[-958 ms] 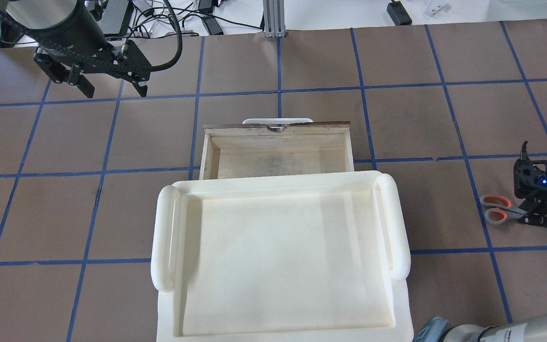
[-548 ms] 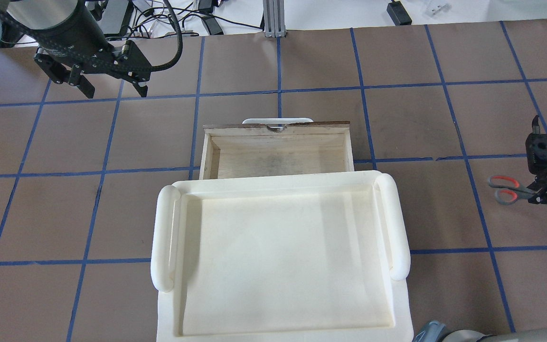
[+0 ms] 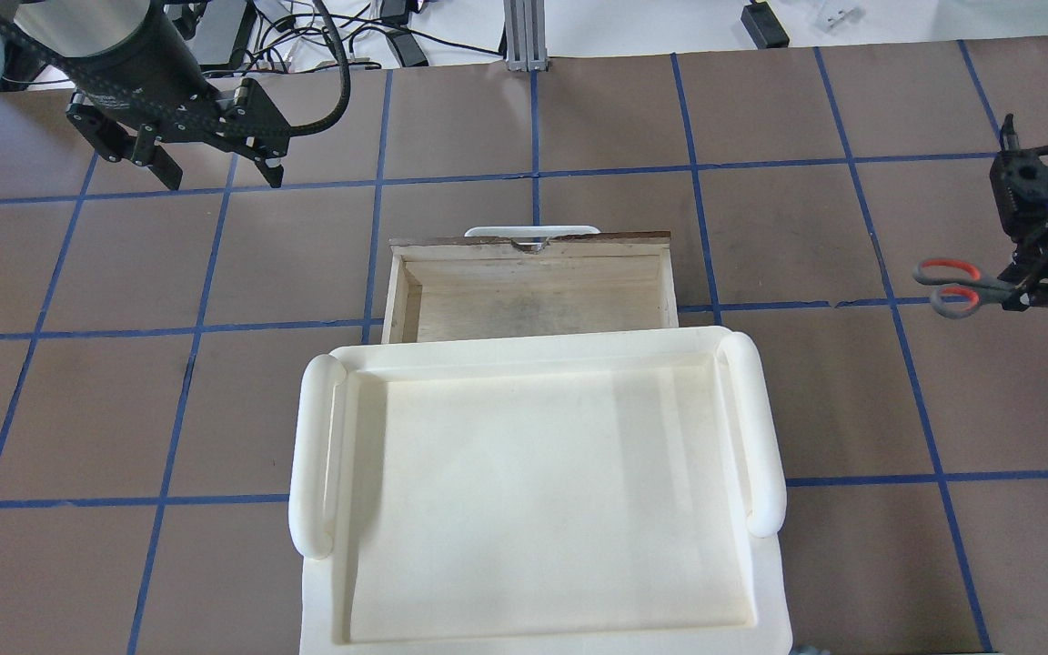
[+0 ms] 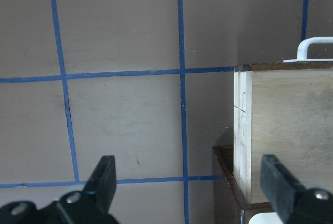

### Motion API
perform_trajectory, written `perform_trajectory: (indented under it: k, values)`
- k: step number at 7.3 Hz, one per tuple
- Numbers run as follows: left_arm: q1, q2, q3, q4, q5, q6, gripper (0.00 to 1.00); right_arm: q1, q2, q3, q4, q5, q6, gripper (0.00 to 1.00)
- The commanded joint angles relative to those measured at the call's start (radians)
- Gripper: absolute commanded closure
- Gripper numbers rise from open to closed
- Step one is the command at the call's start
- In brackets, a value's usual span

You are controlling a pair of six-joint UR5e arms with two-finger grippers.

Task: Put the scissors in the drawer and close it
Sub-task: 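Lift the scissors with the right gripper and carry them over the drawer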

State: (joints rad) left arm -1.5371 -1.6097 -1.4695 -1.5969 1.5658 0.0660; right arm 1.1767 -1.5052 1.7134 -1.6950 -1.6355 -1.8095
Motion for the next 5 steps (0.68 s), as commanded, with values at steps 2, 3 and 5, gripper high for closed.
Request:
perform_trajectory:
  k: [2,3,5]
  values:
    - [0.0,-0.006,0.0,-0.005,0.0,-0.012,0.0,0.332,0.002,-0.127,0.126,0.031,0.322,1.0]
    - [0.0,-0.004,0.0,-0.03,0.0,-0.012,0.0,0.431,0.006,-0.133,0.118,0.061,0.46,1.0]
    - [0.002,-0.006,0.002,-0.075,-0.003,-0.009,0.0,0.562,0.046,-0.136,0.037,0.101,0.663,0.99]
